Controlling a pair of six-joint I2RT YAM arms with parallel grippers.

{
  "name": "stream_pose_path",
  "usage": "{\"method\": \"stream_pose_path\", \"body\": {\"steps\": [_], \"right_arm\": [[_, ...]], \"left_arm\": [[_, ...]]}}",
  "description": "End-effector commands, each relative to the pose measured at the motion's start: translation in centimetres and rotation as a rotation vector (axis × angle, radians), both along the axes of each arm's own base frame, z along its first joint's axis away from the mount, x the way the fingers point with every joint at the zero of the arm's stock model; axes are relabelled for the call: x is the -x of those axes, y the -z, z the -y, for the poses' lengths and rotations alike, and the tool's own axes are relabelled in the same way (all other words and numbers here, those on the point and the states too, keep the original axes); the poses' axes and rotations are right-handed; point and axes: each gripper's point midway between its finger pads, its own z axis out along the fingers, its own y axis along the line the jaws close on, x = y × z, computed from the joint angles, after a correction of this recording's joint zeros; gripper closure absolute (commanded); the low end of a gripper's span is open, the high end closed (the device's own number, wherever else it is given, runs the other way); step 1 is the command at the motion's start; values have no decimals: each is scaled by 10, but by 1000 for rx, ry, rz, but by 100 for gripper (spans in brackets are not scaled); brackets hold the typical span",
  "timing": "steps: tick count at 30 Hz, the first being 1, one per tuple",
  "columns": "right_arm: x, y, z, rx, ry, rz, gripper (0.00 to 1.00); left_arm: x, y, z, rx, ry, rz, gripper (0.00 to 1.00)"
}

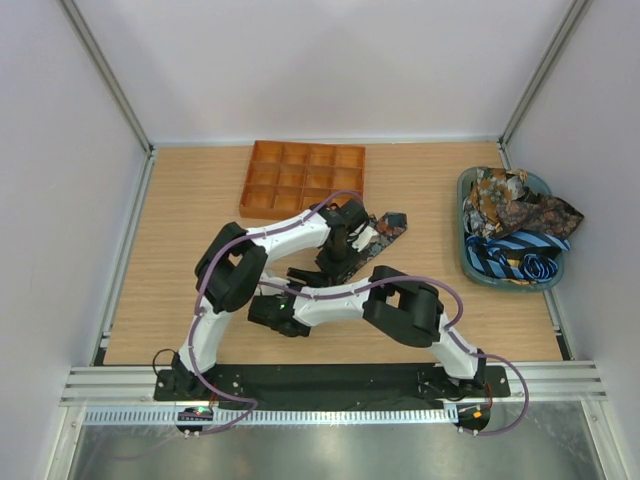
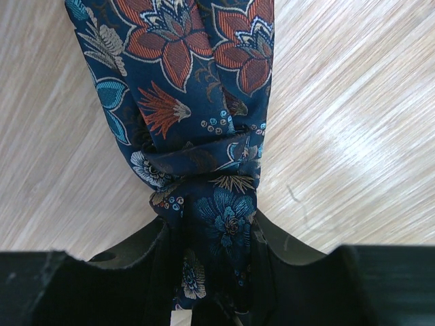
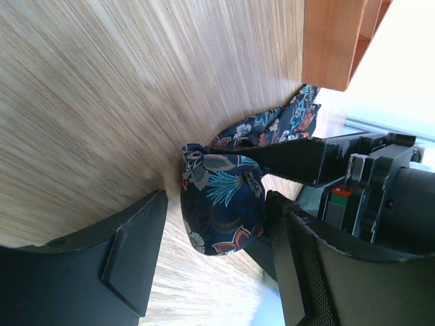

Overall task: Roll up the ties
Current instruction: Roll the tie

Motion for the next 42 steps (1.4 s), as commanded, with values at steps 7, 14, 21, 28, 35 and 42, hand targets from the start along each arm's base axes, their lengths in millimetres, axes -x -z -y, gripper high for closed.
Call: {"method": "stream_pose_path", "body": {"steps": [7, 14, 21, 28, 35, 42], "right_arm": [[-6, 14, 11, 74, 35, -11, 39], [-3, 18, 10, 46, 57, -38, 66], [3, 17, 1, -43, 64, -81, 73], [14, 14, -2, -105, 58, -115, 73], [19, 12, -6, -153, 57, -144, 73], [21, 16, -10, -193, 56, -164, 74]], "left_arm": [[47, 35, -55, -241, -3, -221, 77], [48, 34, -54, -237, -2, -221, 66], [32, 22, -48, -199, -17, -131, 48], [0, -18, -28, -81, -55, 50, 37], [-26, -80, 6, 152, -50, 251, 26], [-53, -128, 15, 264, -103, 441, 25]]}}
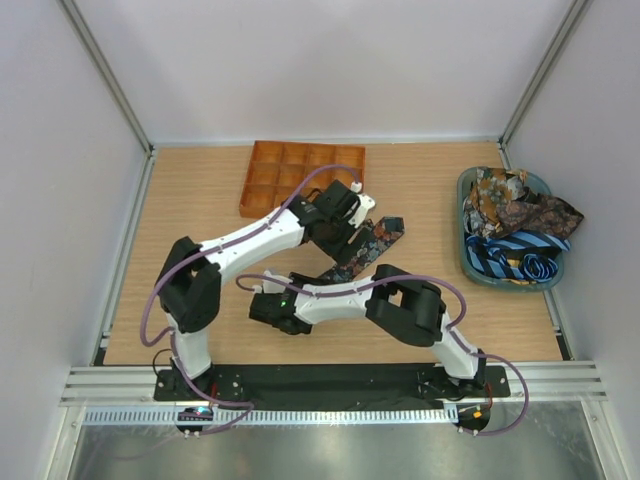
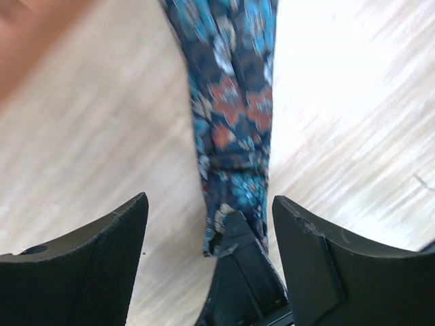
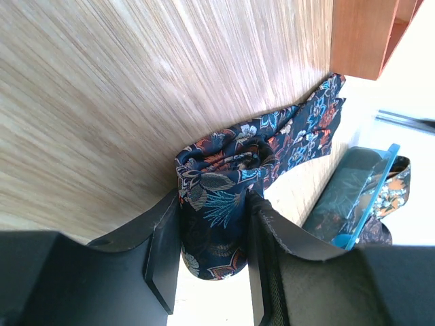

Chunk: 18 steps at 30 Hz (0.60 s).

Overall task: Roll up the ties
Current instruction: Roll the tie

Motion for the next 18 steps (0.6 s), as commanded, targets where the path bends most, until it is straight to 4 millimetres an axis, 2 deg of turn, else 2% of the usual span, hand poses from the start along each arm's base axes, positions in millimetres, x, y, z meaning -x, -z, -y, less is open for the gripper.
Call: {"method": "stream_pose_path", "body": {"steps": [1, 2, 3, 4, 6, 7, 9, 10, 11, 13, 14, 15, 17, 18], "right_arm": [[15, 7, -12, -147, 16, -99, 73], [16, 8, -13, -159, 16, -107, 73], [16, 10, -13, -179, 18, -119, 74], [19, 9, -16, -218, 16, -152, 73], [20, 10, -16, -268, 18, -171, 73], [16, 1, -17, -312, 22, -174, 73], [21, 4, -20, -380, 22, -228, 73], [17, -6, -22, -434, 25, -237, 73], [22, -5, -25, -467, 15, -278, 73], [21, -5, -24, -530, 20, -306, 73], [21, -13, -26, -571, 13, -319, 73], [26, -11, -28, -606, 6, -359, 73], [20, -17, -26, -670, 18, -385, 73], [26, -14, -28, -704, 10, -433, 73]], "left_arm": [[-30, -44, 2, 88, -73, 181, 25], [-40, -53, -9, 74, -130, 228, 25], [-41, -75, -16, 124, -172, 260, 25], [-49, -78, -25, 161, -216, 281, 25], [-48, -93, -31, 256, -254, 298, 25], [-43, -104, -39, 329, -287, 327, 24], [-46, -114, -54, 378, -354, 384, 23], [-44, -138, -60, 456, -389, 443, 21], [-40, -124, -71, 442, -415, 443, 21], [-39, -129, -87, 461, -476, 492, 18], [-36, -144, -94, 508, -503, 529, 16], [-34, -133, -103, 492, -527, 530, 13], [-32, -143, -117, 521, -578, 577, 7], [-30, -136, -122, 512, -591, 580, 4]]}}
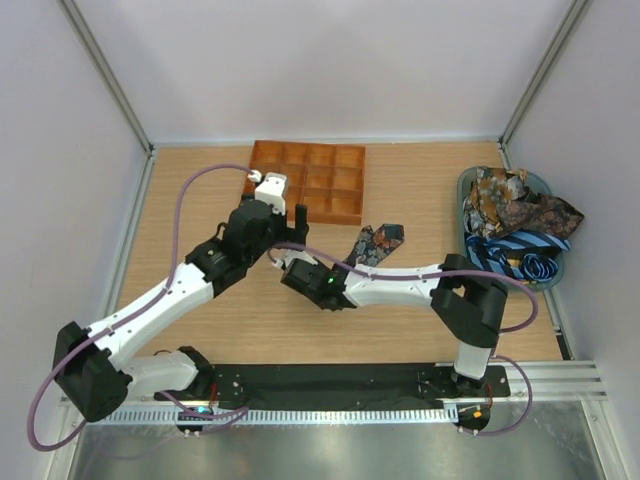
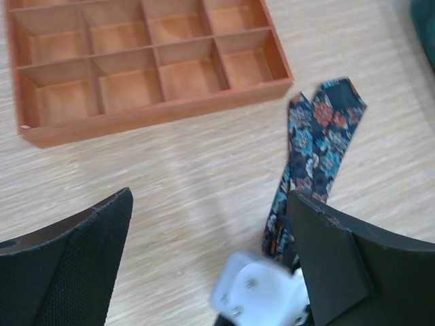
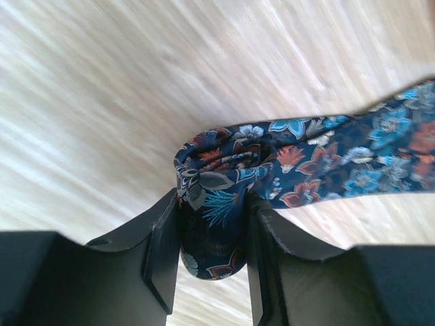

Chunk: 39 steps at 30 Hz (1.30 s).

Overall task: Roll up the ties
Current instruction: Roll the tie

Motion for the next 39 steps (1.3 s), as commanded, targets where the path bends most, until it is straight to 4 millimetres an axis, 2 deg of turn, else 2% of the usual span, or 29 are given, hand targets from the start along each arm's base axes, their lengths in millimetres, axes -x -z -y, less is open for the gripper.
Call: {"method": "stream_pose_path", "body": {"steps": [1, 2, 4, 6, 7, 8, 9, 10, 13, 14, 16, 20, 22, 23, 27, 29, 33, 35, 36, 39], "right_arm": [[19, -2, -33, -266, -39, -171, 73], [14, -9, -34, -322, -28, -177, 73], [21, -4, -31, -374, -36, -246, 73], [15, -5, -26, -446, -13, -272, 73], [22, -5, -28, -485, -31, -325, 73], [22, -2, -26, -509, -25, -341, 72], [16, -4, -22, -536, -7, -355, 72], [19, -4, -22, -563, -19, -395, 72], [15, -1, -14, -618, 1, -479, 72], [14, -1, -13, -640, 9, -503, 72], [6, -1, -6, -688, 33, -542, 72], [6, -2, -3, -780, 20, -641, 72], [3, 3, 2, -787, 38, -660, 72], [-1, 11, 7, -789, 63, -677, 72], [-2, 20, 13, -838, 97, -751, 73], [-11, 21, 17, -867, 118, -745, 72], [-16, 38, 27, -877, 186, -792, 73], [-18, 45, 30, -867, 216, -802, 74], [-18, 50, 32, -855, 231, -807, 75], [-21, 57, 40, -824, 263, -792, 75]], "left_arm": [[-10, -22, -17, 102, -123, 112, 2], [-9, -28, -19, 127, -132, 136, 0], [-8, -21, -29, 144, -183, 132, 0], [-9, -25, -44, 202, -276, 148, 0], [-7, -16, -52, 200, -305, 137, 0], [-8, -18, -56, 222, -334, 153, 0], [-7, -24, -56, 250, -329, 174, 0], [-5, -16, -56, 240, -314, 169, 0], [-2, -6, -38, 227, -193, 176, 0], [4, -2, -25, 228, -107, 164, 0], [6, 10, -15, 207, -42, 158, 0], [16, 40, 6, 133, 129, 110, 0], [21, 50, 17, 106, 210, 87, 0], [20, 61, 18, 64, 225, 68, 0], [30, 78, 41, 12, 366, 30, 0], [34, 92, 47, -35, 423, 12, 0], [43, 115, 57, -105, 519, -27, 0], [45, 119, 63, -127, 556, -26, 0], [46, 128, 64, -148, 572, -44, 0], [47, 132, 73, -187, 603, -50, 0]]}}
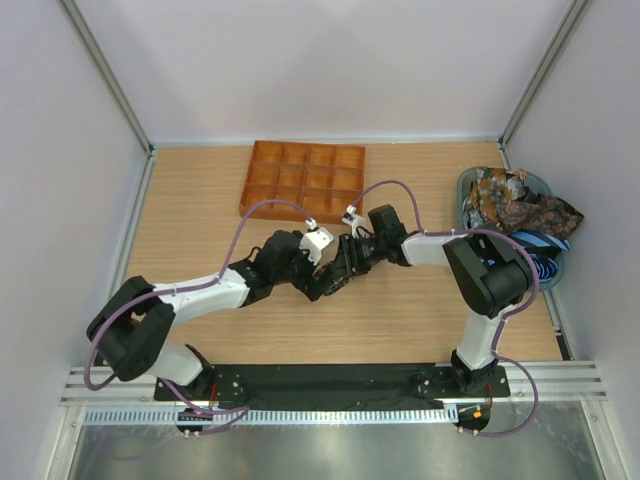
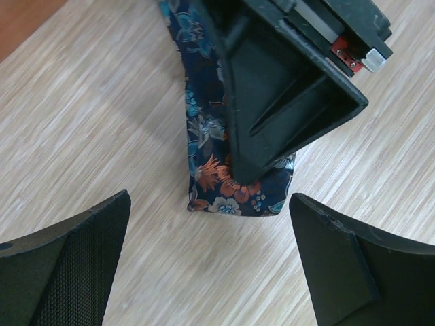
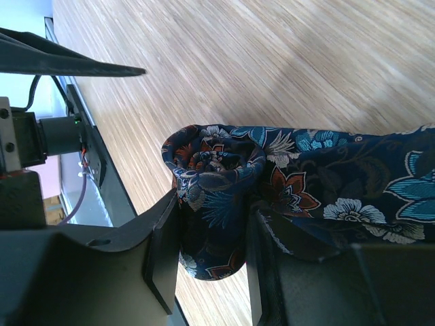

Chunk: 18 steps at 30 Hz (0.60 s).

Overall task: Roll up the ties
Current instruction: Roll the tie

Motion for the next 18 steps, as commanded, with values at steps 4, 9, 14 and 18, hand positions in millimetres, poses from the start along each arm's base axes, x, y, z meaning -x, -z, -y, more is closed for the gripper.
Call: {"method": "stream_pose_path", "body": {"steps": [4, 9, 14, 18], "right_arm": [[10, 52, 27, 194, 55, -66, 75], [12, 59, 32, 232, 66, -91, 75], [12, 59, 32, 232, 63, -89, 76], [12, 58, 31, 223, 59, -87, 75]], "left_arm": [[-6, -6, 23, -65, 118, 84, 0], [-8, 0, 30, -92, 135, 89, 0], [-12, 15, 33, -131, 146, 81, 0], [-16, 19, 40, -126, 156, 73, 0]]}}
